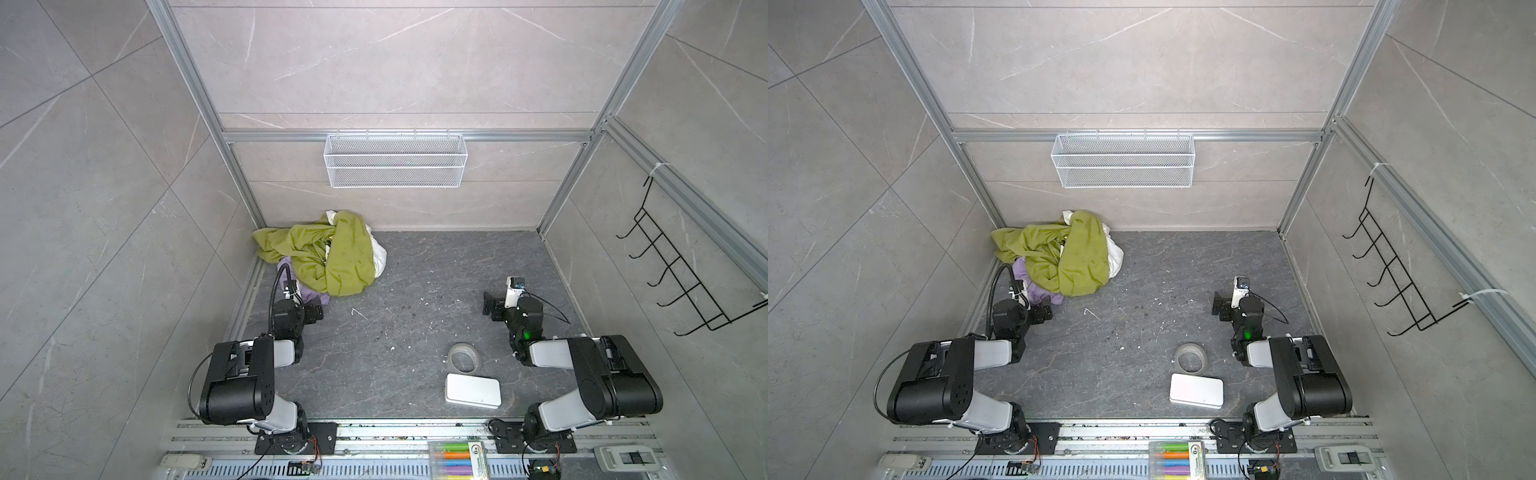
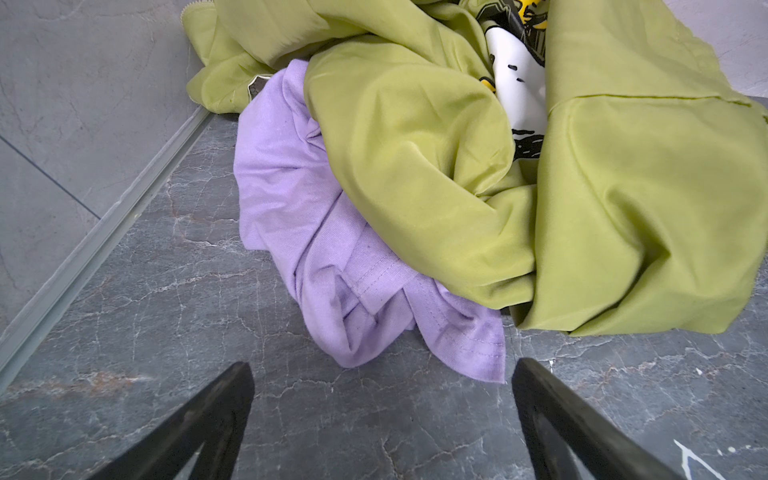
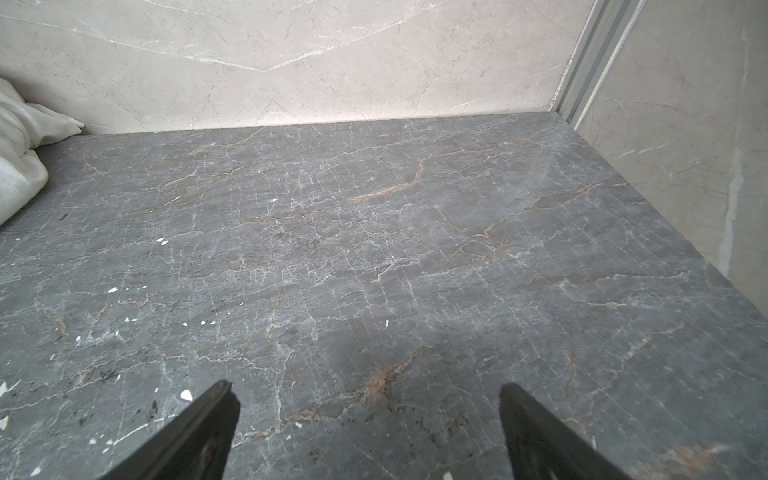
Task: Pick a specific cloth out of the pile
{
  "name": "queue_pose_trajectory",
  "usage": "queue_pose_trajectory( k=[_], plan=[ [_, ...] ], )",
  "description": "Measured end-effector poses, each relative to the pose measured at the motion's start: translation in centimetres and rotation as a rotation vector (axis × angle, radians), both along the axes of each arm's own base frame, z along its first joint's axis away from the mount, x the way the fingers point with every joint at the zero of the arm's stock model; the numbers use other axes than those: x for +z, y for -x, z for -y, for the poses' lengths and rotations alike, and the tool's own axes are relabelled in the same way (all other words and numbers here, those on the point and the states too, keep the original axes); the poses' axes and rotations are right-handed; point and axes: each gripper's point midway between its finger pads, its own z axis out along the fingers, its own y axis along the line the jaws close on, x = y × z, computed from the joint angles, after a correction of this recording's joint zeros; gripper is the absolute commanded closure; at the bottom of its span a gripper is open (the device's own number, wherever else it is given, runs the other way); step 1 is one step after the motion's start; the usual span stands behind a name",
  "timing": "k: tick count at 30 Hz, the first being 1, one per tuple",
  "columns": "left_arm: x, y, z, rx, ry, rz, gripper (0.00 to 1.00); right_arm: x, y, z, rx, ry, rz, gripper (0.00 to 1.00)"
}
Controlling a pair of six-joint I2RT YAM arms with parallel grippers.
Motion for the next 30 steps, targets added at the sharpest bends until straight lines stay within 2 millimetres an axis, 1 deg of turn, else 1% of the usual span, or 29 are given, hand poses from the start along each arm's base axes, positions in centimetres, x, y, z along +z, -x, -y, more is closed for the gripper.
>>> queue_pose_trajectory(
  k=[4, 6, 8, 10, 14, 16, 18, 20, 24, 27, 30],
  plan=[
    [0.0, 0.0, 0.1, 0.010, -0.011, -0.001, 0.00, 0.3, 0.3, 0.2, -0.031, 0.020, -0.011, 0.00],
    [0.1, 0.2, 0.1, 0.019, -0.020, -0.011, 0.00, 1.4, 0.3, 0.0, -0.039, 0.029, -0.005, 0.00],
    [0.6, 0.6, 0.0, 0.030, -0.027, -0.014, 0.00, 3.0, 0.2, -0.2, -0.043, 0.033, 0.012, 0.00],
    [1.7, 0.9, -0.2, 0.048, -0.035, 0.000, 0.00, 4.7, 0.3, -0.4, -0.052, 0.024, 0.027, 0.00],
    [4.8, 1.6, -1.0, 0.104, -0.025, 0.059, 0.01, 8.3, 0.3, -1.0, -0.064, -0.053, 0.025, 0.00],
    [6.3, 2.0, -1.2, 0.131, -0.001, 0.091, 0.01, 9.8, 0.1, -1.6, -0.057, -0.092, 0.016, 0.00],
    [7.5, 2.4, -1.3, 0.154, 0.036, 0.118, 0.01, 10.6, 0.2, -2.9, -0.031, -0.124, 0.000, 0.00],
    [8.2, 2.7, -1.3, 0.178, 0.090, 0.134, 0.01, 10.6, 0.7, -4.8, 0.012, -0.148, -0.030, 0.01],
    [8.3, 3.0, -1.3, 0.218, 0.184, 0.121, 0.01, 9.4, 2.0, -9.0, 0.110, -0.179, -0.115, 0.00],
    [8.2, 3.0, -1.5, 0.252, 0.251, 0.107, 0.01, 9.0, 2.0, -11.5, 0.164, -0.209, -0.161, 0.00],
    [8.4, 2.7, -2.0, 0.292, 0.307, 0.107, 0.02, 8.4, 1.8, -13.8, 0.210, -0.241, -0.199, 0.00]
  ],
)
